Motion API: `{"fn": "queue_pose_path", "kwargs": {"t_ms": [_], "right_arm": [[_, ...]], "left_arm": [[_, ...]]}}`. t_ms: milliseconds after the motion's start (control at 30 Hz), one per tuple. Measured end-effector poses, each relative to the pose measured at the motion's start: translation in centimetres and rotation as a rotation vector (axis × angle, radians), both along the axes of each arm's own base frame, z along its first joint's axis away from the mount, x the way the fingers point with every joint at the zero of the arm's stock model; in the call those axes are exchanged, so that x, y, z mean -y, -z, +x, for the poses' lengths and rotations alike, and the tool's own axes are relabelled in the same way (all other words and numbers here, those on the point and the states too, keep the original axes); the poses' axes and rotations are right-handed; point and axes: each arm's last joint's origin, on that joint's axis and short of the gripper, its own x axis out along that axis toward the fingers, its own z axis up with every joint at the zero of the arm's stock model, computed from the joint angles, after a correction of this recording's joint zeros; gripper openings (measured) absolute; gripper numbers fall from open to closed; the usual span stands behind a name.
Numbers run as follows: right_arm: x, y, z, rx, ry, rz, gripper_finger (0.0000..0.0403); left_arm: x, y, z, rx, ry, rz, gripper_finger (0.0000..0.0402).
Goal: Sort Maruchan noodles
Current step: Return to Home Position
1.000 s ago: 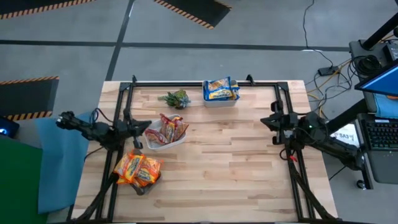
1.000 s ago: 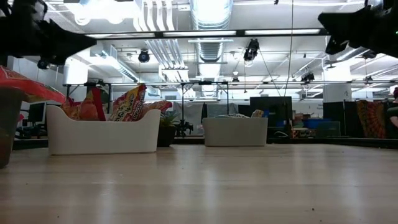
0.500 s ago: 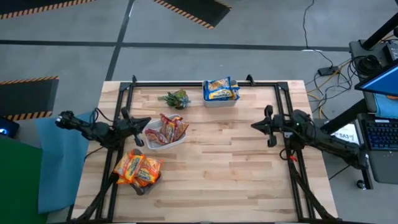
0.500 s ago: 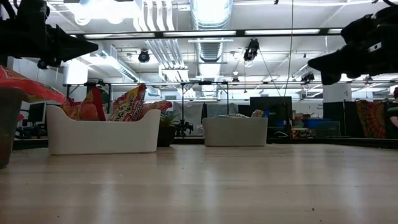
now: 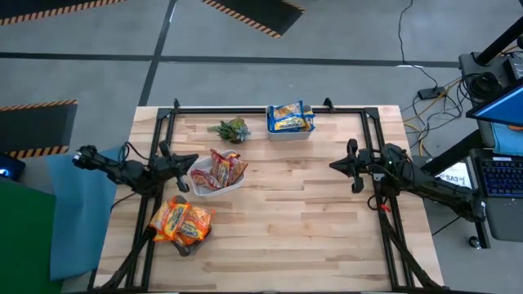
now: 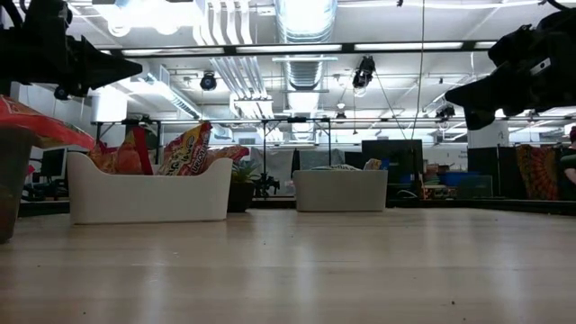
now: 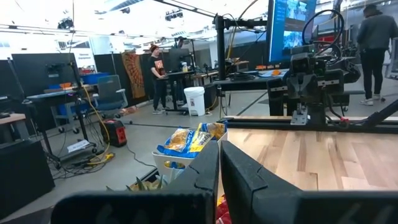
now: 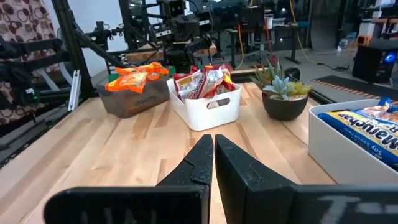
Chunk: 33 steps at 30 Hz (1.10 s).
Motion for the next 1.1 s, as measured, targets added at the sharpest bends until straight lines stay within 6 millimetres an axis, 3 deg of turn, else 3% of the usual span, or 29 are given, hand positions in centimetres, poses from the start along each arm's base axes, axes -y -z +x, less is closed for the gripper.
{"fn": "queue_pose_path", "kwargs": {"t_ms": [1100], "right_arm": [[0.0,-0.11,-0.01,0.003,0.0,0.002,0.0009]], "left_arm": [[0.01,0.03,0.02,-0.002,0.0,0.001,0.0]]}}
